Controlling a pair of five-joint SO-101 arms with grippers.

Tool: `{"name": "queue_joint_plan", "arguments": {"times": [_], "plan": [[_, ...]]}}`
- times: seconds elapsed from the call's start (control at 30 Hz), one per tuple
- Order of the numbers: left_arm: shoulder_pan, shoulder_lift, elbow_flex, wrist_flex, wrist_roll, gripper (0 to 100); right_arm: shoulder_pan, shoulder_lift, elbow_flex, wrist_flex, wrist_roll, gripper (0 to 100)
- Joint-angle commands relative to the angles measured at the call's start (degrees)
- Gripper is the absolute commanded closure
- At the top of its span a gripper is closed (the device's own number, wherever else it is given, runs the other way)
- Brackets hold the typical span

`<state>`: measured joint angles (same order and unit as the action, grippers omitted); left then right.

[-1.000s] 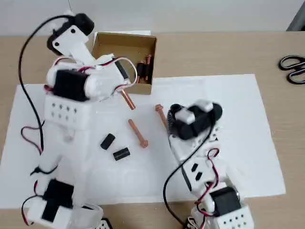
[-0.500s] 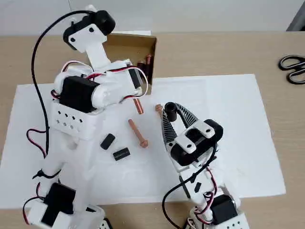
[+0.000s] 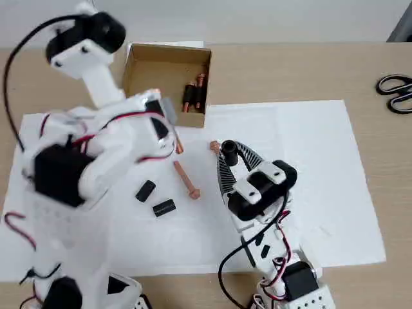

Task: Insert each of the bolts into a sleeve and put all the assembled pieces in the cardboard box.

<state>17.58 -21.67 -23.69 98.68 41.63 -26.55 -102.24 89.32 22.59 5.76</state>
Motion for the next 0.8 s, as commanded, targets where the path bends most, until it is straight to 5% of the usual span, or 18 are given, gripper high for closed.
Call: {"name": "queue_joint_plan", "arguments": {"times": [0.0,0.33,0.57,0.77], "plan": [[0.4,-6.5,5.8,-2.0,-0.5,99,-0.3,-1.6,0.4,-1.5,0.4,99.4],[0.4,-27.3,29.9,-22.9,-8.4,99,-0.4,-1.9,0.5,-5.1,0.4,99.4],[0.4,-41.5,52.6,-51.1,-11.3,99,-0.5,-1.9,0.8,-5.9,0.4,99.4],[1.2,-42.6,60.3,-62.6,-11.4,99,-0.5,-1.9,0.5,-5.9,0.4,99.4]]}}
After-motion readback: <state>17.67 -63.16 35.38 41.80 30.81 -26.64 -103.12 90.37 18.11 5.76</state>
